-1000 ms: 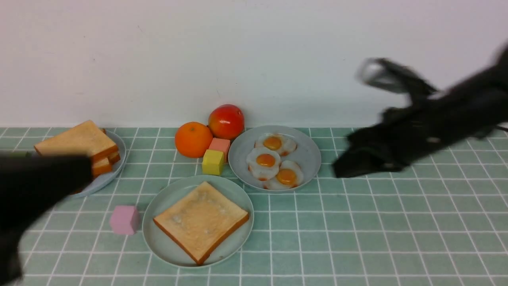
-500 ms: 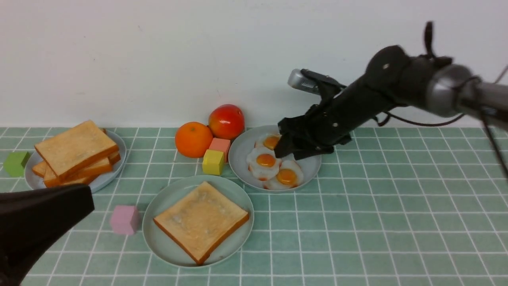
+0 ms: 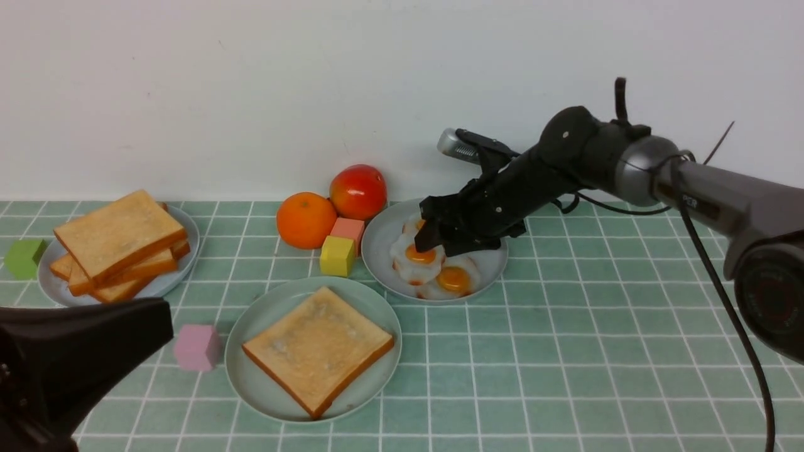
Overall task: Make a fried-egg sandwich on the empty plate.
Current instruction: Use the right arm to grab a fried egg
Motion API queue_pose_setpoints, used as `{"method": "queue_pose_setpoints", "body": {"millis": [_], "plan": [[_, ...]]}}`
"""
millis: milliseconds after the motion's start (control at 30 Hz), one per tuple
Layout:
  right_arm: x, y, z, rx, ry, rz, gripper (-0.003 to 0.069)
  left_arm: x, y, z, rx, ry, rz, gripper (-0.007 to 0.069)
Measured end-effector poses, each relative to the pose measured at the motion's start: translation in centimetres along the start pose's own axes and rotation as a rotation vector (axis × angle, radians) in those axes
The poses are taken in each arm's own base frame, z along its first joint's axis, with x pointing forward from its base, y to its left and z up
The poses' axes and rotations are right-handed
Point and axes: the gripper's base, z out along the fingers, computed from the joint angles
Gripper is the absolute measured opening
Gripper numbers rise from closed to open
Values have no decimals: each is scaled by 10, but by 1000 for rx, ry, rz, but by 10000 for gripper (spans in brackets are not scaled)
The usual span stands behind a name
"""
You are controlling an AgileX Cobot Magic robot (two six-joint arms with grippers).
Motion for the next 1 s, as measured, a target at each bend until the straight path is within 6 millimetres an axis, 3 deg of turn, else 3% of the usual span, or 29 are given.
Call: {"method": "queue_pose_setpoints", "body": {"millis": [1000], "plan": [[1,-6,12,-22,-27,38,410,0,0,0,0,2,-1,-13]]}}
